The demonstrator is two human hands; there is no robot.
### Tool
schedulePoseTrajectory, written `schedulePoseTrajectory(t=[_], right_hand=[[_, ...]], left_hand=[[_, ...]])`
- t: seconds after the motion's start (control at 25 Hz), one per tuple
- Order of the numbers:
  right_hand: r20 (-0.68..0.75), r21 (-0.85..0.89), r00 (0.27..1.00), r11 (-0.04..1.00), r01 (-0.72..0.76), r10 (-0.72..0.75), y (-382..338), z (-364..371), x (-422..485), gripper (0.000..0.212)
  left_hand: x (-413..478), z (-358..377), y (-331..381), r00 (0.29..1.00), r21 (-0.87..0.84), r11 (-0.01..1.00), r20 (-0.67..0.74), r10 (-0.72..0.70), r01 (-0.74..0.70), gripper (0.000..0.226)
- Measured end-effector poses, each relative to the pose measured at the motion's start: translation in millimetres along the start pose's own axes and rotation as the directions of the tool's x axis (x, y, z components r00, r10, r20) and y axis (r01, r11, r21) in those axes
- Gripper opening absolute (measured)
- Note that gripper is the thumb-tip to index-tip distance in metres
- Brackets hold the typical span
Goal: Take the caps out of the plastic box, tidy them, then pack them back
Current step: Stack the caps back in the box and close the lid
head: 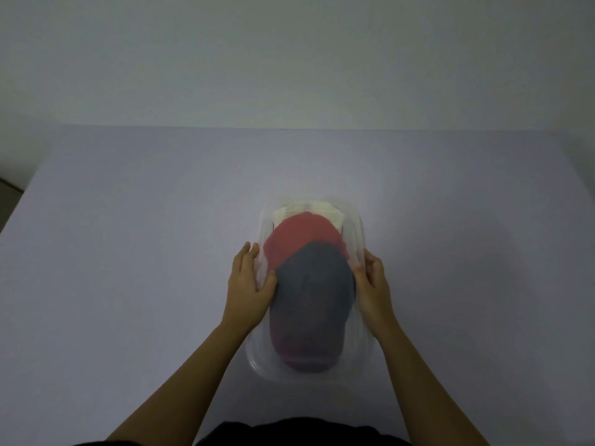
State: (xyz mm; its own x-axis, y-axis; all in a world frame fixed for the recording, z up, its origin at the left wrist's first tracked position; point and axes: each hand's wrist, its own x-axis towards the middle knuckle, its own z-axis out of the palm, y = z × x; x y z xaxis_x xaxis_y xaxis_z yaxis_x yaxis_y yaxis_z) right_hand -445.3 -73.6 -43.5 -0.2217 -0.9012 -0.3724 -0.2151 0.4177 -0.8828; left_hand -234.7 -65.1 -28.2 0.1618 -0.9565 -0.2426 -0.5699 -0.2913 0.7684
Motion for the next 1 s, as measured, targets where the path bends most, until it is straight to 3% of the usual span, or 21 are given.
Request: schedulePoseTrajectory(t=[0.16,0.32,0.48,0.64,0.76,0.84,0.92,1.0], right_hand=[[0.007,-0.099,0.994,0.989,0.106,-0.106,-4,3,-2,0.048],[-0.054,-0.095,0.989,0.987,0.131,-0.137,1,7,0,0.048],[-0.112,-0.209,0.980,0.968,0.139,-0.165,6,7,3,0.048],[-0.195,-0.304,0.952,0.938,0.168,-0.234,5,6,-3,0.045],[-0.316,-0.245,0.907,0.947,0.206,-0.279,-2,4,-10,0.036],[-0.310,-0.174,0.932,0.975,0.136,-0.185,8,-3,-24,0.038],[-0.150,-0.111,0.989,0.994,-0.018,0.001,22,-6,-46,0.050],[-0.012,-0.174,0.994,0.978,-0.111,0.111,31,-4,-64,0.062]], left_hand=[[-1,6,0,1.000,0.048,0.999,0.011,-0.008,0.007,0.059],[0,9,-4,1.000,0.056,0.998,0.000,0.000,0.000,0.058],[0,11,-6,0.999,0.027,0.999,-0.030,-0.021,0.022,0.056],[-3,9,-2,1.000,0.022,1.000,-0.020,-0.007,0.008,0.057],[-1,3,-4,0.999,-0.037,0.999,0.023,-0.024,0.025,0.062],[-10,0,-8,0.993,-0.102,0.990,0.077,-0.091,0.099,0.069],[-34,5,-11,0.971,-0.192,0.953,0.086,-0.221,0.234,0.074],[-55,14,-11,0.952,-0.244,0.920,0.062,-0.301,0.307,0.070]])
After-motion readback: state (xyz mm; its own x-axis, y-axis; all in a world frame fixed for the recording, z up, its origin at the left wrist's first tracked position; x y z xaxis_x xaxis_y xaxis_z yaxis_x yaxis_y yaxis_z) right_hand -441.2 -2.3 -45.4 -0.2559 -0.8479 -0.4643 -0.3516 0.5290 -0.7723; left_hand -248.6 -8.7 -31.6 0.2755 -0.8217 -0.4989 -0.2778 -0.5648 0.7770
